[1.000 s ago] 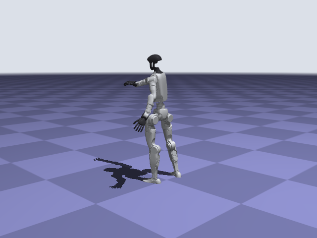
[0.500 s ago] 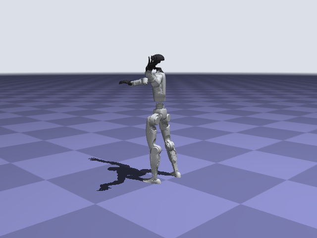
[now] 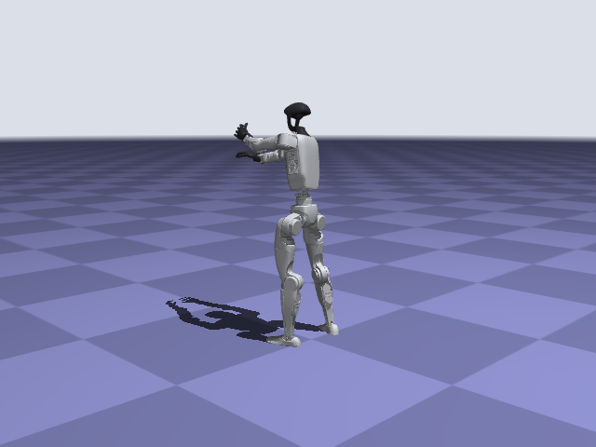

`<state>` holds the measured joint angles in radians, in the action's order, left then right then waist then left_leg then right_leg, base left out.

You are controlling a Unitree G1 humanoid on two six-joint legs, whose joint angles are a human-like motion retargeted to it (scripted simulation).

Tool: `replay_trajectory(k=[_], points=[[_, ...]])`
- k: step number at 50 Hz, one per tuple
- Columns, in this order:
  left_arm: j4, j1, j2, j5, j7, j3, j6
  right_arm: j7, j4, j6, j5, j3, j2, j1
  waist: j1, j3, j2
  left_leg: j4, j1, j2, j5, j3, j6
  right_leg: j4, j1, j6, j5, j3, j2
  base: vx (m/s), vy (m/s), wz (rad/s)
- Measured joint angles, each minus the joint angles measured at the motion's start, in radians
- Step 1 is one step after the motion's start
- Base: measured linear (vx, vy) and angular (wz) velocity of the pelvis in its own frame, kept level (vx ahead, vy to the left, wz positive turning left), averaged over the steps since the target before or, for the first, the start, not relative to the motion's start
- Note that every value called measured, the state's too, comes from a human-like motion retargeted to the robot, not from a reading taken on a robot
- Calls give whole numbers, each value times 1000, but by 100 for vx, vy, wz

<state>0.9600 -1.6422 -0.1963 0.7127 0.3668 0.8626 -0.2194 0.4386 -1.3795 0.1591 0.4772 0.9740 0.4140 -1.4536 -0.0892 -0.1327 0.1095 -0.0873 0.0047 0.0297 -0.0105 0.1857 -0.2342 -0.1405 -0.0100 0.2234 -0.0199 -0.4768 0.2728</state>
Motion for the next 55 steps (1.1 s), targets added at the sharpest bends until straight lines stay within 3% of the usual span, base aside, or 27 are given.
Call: replay_trajectory(k=[4,10,15,22,25,27,33,40,43,45,47,48,50,52,55], points=[[143,131,107,39,63,-47,-18,45,30,3,12,-11,-60,-32,60,-26,-17,0,5,4,-5,40,-4,8,19,6,9,44,-6,-2,2,-54],[-37,311,55,104,86,-90,-118,70,53,11,54,-24,-60,-26,55,-26,-55,0,16,10,-18,81,7,29,26,13,18,86,-19,2,-1,-37],[-211,485,-30,110,-64,-121,-90,-1,59,8,57,-17,-12,6,2,-5,-98,0,24,17,-28,73,31,35,13,0,10,80,-28,4,-2,6],[-354,973,-141,100,-314,-249,4,22,134,5,5,-193,72,113,-91,27,-169,2,44,22,-48,25,36,9,-29,-7,-30,32,-26,9,-3,34],[-328,1239,-217,145,-337,-352,20,33,117,-30,45,-250,107,164,-135,35,-198,4,60,26,-55,2,19,7,-59,-16,-45,14,-30,10,-2,40],[-241,1399,-235,146,-330,-463,33,-22,167,-29,58,-168,182,203,-174,36,-211,2,60,26,-54,-11,13,6,-67,-25,-51,-1,-29,10,0,38],[157,1729,-314,136,-171,-963,-3,3,118,-53,51,-221,311,309,-284,29,-214,1,63,20,-56,-51,-1,0,-96,-38,-65,-46,-22,8,1,40],[322,1883,-596,374,86,-1602,-74,53,21,-50,61,-310,457,436,-398,45,-164,0,46,4,-48,-106,-15,-13,-112,-43,-71,-111,-4,4,3,48],[312,1894,-761,486,116,-1798,-100,19,38,-60,4,-321,513,482,-422,65,-134,0,33,-5,-40,-128,-22,-15,-115,-42,-69,-139,4,0,3,47],[308,1867,-886,465,192,-1906,-136,6,39,-19,-15,-320,540,492,-434,82,-125,0,11,-18,-30,-135,-23,-14,-105,-19,-66,-166,16,-2,2,40],[308,1906,-1001,131,159,-1862,-55,-19,56,-27,-9,-314,551,502,-424,99,-117,0,0,-25,-23,-147,-27,-15,-103,-17,-64,-180,22,-3,3,38],[295,1900,-1059,130,135,-1872,-92,-14,60,-41,-26,-308,557,503,-423,107,-111,0,-3,-32,-21,-150,-27,-13,-104,-12,-62,-185,28,-3,5,27],[169,1782,-1205,401,242,-2001,-208,-1,59,-22,-33,-292,562,494,-421,123,-94,0,-9,-37,-16,-152,-28,-8,-104,-10,-59,-192,31,0,0,0],[29,1688,-1322,580,255,-2037,-288,1,63,-4,-36,-269,539,460,-395,128,-84,0,-11,-41,-12,-152,-28,-5,-103,-7,-55,-194,33,0,0,0],[-145,1603,-1474,616,195,-2006,-295,-14,75,9,-28,-223,484,398,-334,130,-64,0,-12,-39,-7,-147,-28,-1,-100,-5,-51,-189,31,-2,-1,-4]])
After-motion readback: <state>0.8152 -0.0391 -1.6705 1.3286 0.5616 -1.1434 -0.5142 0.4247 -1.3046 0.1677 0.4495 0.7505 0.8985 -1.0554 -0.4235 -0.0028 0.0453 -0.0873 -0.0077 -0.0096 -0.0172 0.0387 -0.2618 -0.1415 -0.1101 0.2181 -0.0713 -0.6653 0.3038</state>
